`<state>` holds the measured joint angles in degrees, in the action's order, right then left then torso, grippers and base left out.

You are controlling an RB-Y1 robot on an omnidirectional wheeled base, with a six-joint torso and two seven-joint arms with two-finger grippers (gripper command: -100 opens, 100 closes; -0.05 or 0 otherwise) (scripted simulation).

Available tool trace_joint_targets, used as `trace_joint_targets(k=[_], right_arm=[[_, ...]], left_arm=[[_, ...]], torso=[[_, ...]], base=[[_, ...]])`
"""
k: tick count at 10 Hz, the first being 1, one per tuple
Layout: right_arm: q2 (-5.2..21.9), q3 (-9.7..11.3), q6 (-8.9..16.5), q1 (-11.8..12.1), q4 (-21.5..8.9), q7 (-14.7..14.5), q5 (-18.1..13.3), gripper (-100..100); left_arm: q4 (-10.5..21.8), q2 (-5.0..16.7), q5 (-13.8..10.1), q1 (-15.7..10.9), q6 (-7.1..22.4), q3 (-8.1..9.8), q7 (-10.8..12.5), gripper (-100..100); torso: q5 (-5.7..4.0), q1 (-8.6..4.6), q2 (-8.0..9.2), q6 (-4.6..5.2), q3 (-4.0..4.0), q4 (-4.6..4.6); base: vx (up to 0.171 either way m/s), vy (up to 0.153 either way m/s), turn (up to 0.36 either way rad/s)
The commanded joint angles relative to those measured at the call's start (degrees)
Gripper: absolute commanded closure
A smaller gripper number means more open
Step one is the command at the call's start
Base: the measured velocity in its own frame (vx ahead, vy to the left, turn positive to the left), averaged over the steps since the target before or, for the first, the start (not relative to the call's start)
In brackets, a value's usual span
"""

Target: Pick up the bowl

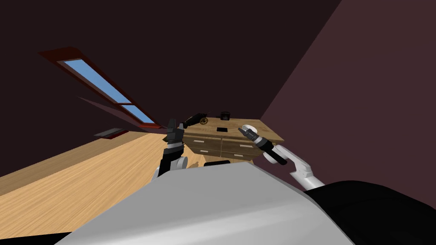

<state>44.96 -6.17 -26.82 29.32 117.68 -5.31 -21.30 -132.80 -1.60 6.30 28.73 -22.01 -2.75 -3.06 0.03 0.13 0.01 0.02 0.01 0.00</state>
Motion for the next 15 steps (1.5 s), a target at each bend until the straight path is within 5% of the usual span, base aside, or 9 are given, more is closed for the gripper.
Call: trace_joint_targets(k=[1, 15], right_arm=[[2.9, -0.3, 0.3, 0.1, -1.3, -0.8, -1.5, -100], [23.3, -0.9, 1.7, 2.6, -12.3, -7.4, -11.2, -100]], left_arm=[[0.0, 0.0, 0.0, 0.0, 0.0, 0.0, 0.0, 0], [0.0, 0.0, 0.0, 0.0, 0.0, 0.0, 0.0, 0]], torso=[[0.0, 0.0, 0.0, 0.0, 0.0, 0.0], [-0.03, -0.09, 0.0, 0.01, 0.0, 0.0]], base=[[0.0, 0.042, 0.092], [0.004, 0.026, 0.057]])
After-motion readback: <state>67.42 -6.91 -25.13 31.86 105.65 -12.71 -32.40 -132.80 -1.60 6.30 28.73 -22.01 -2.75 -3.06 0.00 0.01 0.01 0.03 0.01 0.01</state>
